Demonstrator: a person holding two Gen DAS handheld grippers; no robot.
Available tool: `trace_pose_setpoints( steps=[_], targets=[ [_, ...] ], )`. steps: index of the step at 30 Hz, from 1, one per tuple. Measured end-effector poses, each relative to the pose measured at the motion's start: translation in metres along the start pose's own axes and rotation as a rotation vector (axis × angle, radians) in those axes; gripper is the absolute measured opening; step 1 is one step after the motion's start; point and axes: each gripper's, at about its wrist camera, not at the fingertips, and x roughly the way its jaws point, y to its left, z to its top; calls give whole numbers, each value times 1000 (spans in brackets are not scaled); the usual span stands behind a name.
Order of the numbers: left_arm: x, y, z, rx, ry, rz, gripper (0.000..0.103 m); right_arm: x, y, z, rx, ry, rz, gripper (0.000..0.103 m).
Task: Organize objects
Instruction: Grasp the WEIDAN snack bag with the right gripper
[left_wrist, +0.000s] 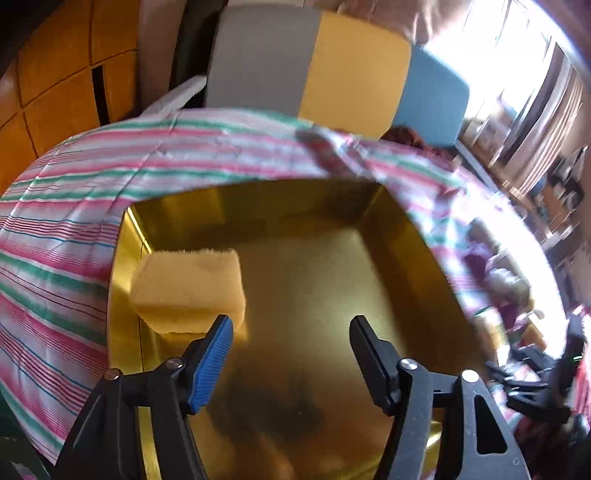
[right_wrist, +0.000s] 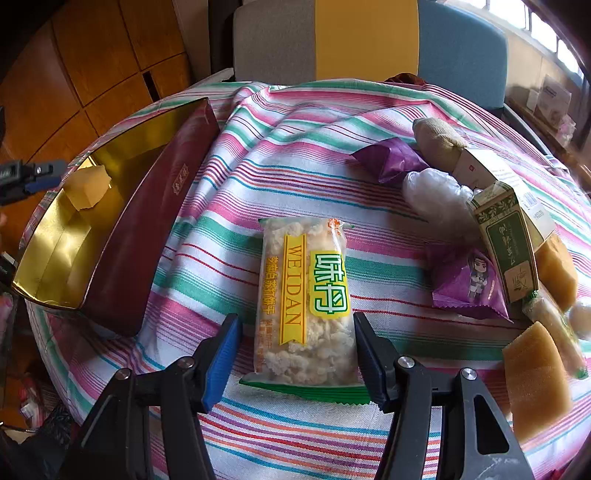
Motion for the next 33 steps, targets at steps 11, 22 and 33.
trace_pose_setpoints(
  steps=[11, 22, 33],
  targets=[
    [8, 42, 25, -148, -6, 48, 61, 2, 4, 1, -2, 4, 19, 75],
    [-49, 3, -32, -84, -107, -21, 62, 7, 13, 8, -9, 56, 25, 89],
    [-70, -10, -74, -137, -102, -87, 62, 8, 3, 17, 58, 34, -60, 66]
  ],
)
